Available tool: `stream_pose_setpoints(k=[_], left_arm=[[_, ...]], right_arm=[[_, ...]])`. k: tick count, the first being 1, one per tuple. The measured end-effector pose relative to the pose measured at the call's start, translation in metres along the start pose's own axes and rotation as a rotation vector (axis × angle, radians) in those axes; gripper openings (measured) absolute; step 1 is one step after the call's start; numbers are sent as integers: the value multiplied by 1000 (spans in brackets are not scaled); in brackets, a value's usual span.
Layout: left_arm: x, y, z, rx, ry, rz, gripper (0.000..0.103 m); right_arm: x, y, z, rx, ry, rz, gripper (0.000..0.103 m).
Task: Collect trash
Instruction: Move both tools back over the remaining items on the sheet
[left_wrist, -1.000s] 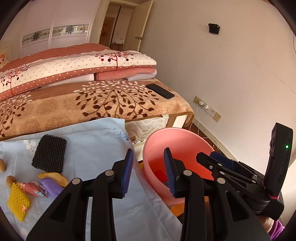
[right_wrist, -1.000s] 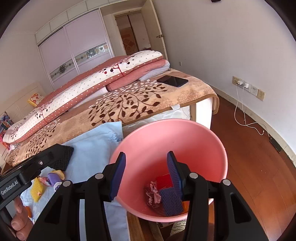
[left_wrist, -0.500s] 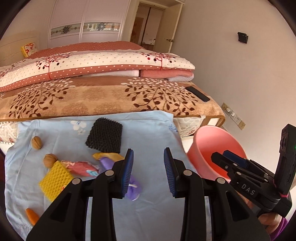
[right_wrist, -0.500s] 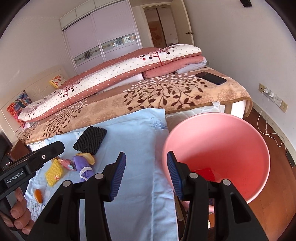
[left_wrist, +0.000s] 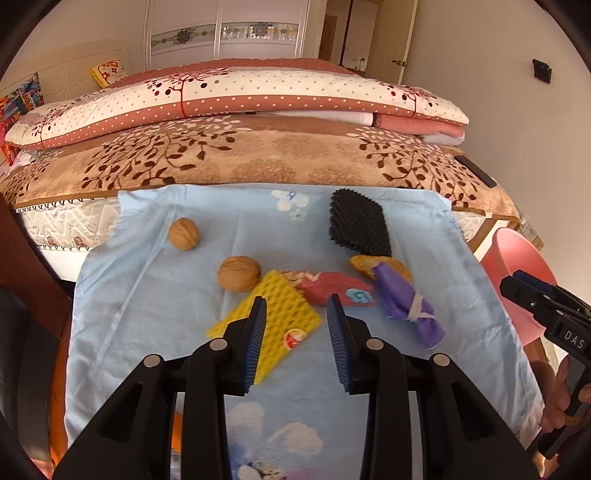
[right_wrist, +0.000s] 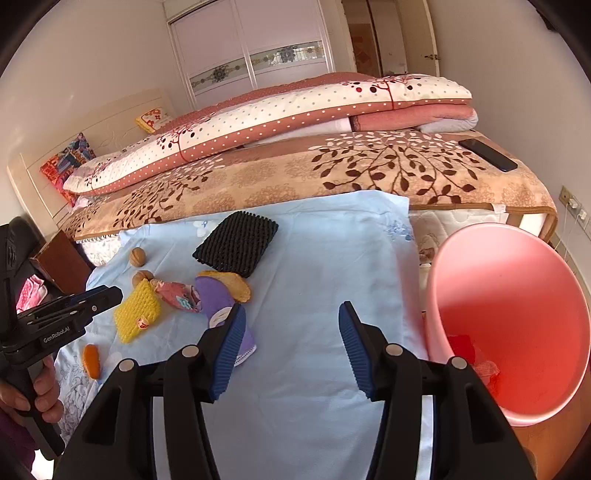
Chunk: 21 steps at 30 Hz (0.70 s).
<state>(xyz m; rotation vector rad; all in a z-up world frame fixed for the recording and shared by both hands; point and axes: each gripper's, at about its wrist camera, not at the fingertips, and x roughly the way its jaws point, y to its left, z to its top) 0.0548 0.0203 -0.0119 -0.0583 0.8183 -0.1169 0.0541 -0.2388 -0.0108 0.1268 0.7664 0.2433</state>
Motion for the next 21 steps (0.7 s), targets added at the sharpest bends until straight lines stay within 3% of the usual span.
stream_pose_setpoints(k=[7,10,17,21], left_arm=[[20,30,-6,-41,66,10,35],[27,35,-8,-43,82,10,45],[48,42,-13,-42,142,6,46],[50,44,-15,-56,135,-8,46]], right_arm=[[25,26,1,-61,60,34,57],[35,34,1,-79,84,39,58],[58,42,4,-96,129,44,60],[72,45,4,-103,156,41,61]])
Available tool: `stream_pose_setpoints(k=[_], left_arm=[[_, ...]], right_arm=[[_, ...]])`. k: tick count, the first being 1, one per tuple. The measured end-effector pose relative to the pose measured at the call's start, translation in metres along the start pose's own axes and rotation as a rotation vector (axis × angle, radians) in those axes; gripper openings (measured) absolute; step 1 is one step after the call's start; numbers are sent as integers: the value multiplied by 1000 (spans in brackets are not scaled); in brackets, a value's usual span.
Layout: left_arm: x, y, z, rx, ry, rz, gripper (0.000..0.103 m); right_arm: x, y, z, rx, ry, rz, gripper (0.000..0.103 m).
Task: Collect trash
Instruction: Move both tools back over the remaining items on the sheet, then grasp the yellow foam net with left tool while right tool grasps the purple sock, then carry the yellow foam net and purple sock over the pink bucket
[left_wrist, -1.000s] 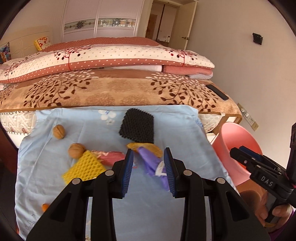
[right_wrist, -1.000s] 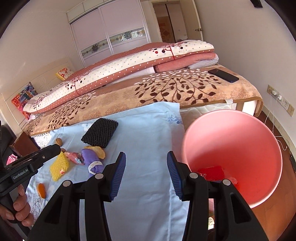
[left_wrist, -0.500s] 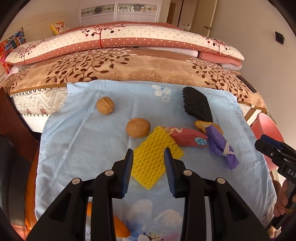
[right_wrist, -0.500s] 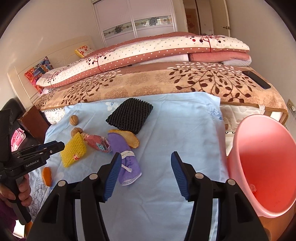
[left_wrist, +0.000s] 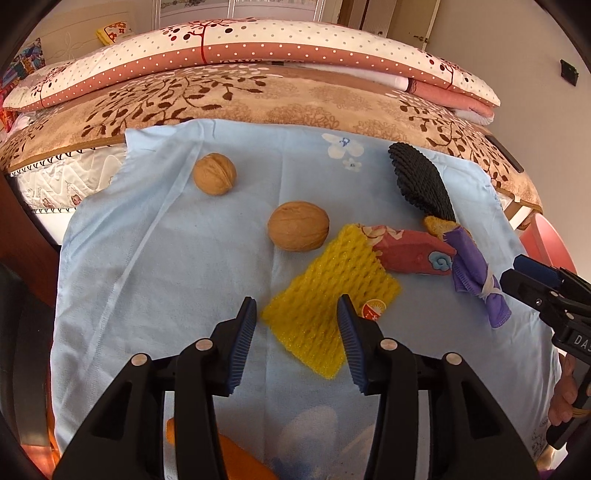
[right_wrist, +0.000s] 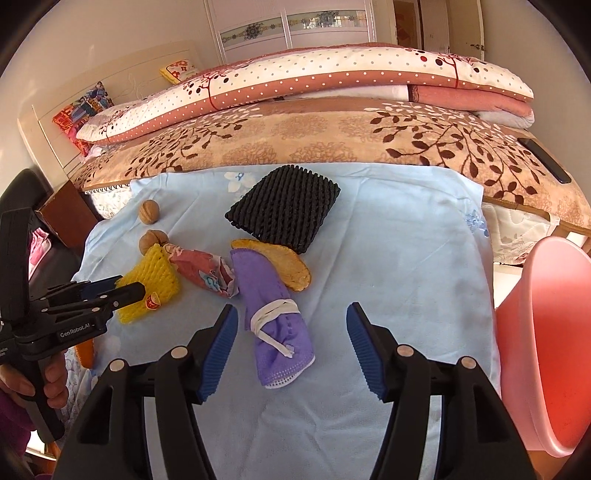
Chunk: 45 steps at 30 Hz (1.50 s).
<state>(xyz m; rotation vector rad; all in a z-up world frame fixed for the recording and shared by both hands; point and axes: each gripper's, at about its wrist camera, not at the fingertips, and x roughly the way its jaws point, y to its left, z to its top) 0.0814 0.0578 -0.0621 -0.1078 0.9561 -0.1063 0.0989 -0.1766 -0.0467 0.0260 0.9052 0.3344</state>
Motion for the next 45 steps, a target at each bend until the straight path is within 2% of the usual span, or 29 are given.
stream_pose_setpoints(k=[6,8,9,11,13,22,32,35,45], left_arm=[[-1,-2,-3,-1,-20,-12,45],[-2,-3,-5,2,-22,-17,34],[-3,-4,-5,1,-25,-18,31],[-5,-5,-5,-5,-33,-21,18],[-8,-6,-5,-13,-34,-34,10],[-30,-18,-9,-3,-75,-78,9],[-62,-44,-3,26,-168,-146,9],[-66,-55,-1,43,-193,-143,9],[-64,-93,8,62,-218,-211,9]], right_arm=[[16,2,-2,-10,42,-8,61],[19,2,-4,-9,52,-8,60],[20,3,-5,-8,54,-8,56],[21,3,-8,-5,65,7,47],[21,5,-9,-6,68,18,39],[0,2,-13,8,32,34,37],[-35,-12,-14,74,-46,47,37],[-44,-19,-14,99,-71,38,37],[-73,-57,-15,193,-145,-36,37]])
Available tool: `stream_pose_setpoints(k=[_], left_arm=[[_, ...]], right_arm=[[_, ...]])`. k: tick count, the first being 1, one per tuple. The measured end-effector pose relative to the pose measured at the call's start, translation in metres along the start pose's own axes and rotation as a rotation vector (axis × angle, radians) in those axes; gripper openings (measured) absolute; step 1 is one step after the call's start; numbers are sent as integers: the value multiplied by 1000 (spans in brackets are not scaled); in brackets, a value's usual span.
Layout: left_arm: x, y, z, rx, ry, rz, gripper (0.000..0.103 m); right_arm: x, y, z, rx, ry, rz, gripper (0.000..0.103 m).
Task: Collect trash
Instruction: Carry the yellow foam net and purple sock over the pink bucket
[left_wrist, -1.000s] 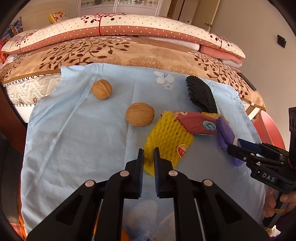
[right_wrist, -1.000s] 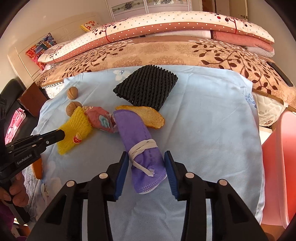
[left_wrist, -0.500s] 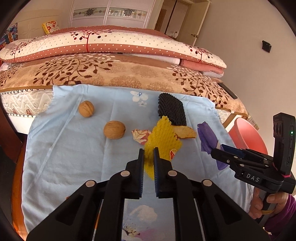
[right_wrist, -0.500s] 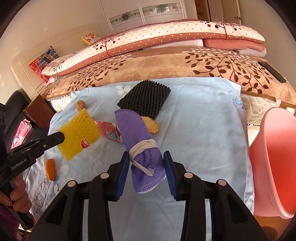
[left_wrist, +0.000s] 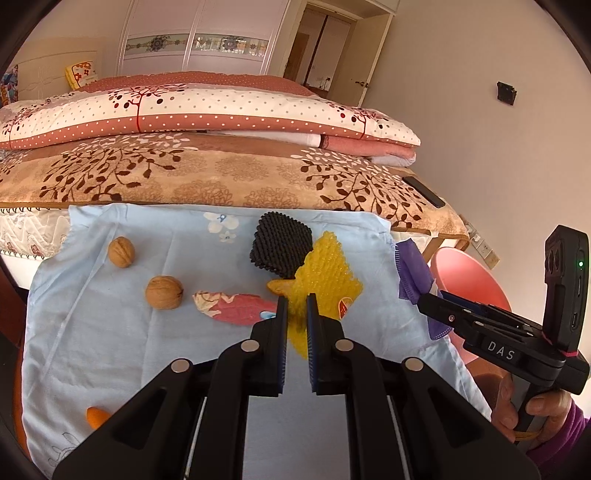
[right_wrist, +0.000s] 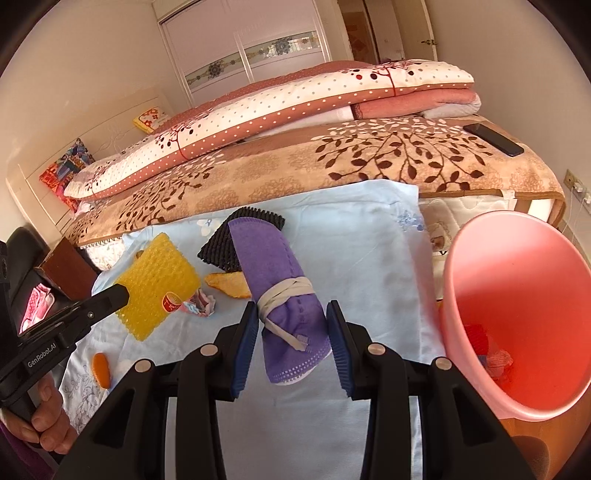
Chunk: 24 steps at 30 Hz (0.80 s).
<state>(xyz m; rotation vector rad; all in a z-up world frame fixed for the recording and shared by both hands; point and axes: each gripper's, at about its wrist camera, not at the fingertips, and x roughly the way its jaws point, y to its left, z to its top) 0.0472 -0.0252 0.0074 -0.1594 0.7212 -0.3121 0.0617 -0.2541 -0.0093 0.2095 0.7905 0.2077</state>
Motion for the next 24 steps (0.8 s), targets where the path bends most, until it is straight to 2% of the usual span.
stream_pose_setpoints(k=[9,24], left_arm=[[18,-43,16,29,-10,-89,9],[65,-142,35,184,25,-250,9]], right_arm=[[-23,-51,4,109,-51,-85,37],[-56,-151,0,290,-86,-263,38]])
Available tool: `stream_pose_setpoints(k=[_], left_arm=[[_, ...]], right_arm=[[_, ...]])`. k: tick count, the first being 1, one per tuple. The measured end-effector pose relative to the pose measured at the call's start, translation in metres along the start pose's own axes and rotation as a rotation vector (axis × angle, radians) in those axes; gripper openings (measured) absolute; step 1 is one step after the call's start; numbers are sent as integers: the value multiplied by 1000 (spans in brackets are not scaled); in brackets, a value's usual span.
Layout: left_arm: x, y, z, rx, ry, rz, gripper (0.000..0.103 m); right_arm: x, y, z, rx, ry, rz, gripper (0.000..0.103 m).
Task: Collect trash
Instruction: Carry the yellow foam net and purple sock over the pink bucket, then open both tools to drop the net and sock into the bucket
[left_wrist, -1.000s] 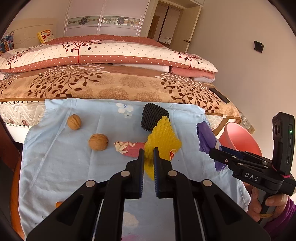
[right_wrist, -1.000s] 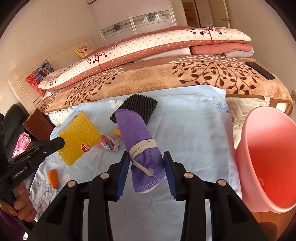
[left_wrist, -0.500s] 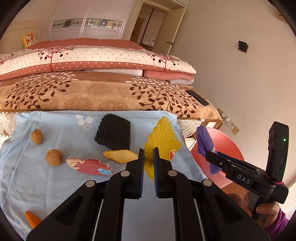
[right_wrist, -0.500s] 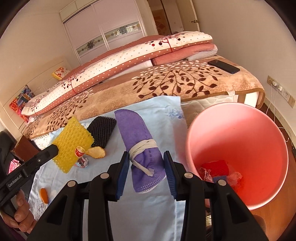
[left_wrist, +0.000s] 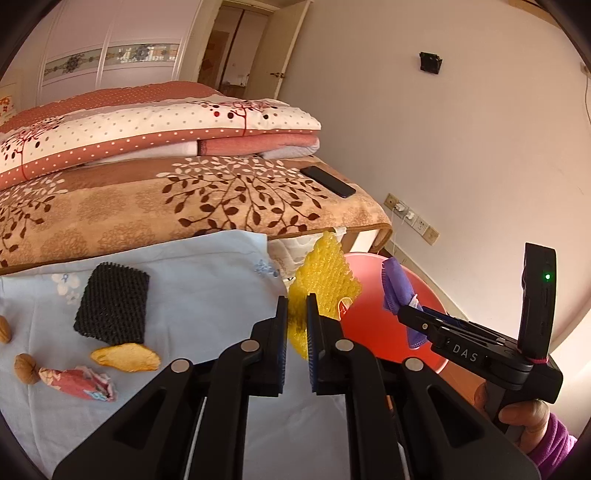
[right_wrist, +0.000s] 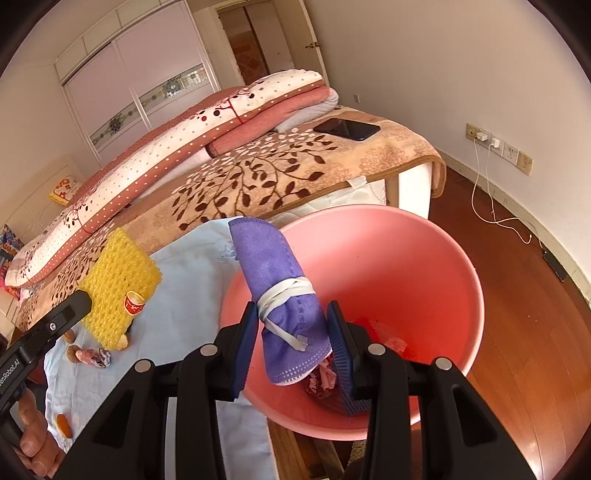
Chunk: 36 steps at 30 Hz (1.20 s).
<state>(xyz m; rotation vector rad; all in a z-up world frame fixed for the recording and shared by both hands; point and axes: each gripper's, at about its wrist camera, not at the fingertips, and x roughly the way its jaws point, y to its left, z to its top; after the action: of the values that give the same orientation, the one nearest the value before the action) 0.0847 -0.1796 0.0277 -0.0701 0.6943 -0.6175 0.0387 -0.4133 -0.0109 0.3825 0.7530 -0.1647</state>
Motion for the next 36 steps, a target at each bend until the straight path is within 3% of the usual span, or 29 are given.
stream_pose_setpoints(k=[10,18,36], left_arm=[[49,-38,4,62,54,-60,9],[78,-51,-2,90,110,-65,9],[106,-59,-15,140,182,-67,9]], right_arm=[[4,-29,6,39,2,-66,38],[16,-32,3,38,35,-88,38],[33,-29,-1,25,87,-103,39]])
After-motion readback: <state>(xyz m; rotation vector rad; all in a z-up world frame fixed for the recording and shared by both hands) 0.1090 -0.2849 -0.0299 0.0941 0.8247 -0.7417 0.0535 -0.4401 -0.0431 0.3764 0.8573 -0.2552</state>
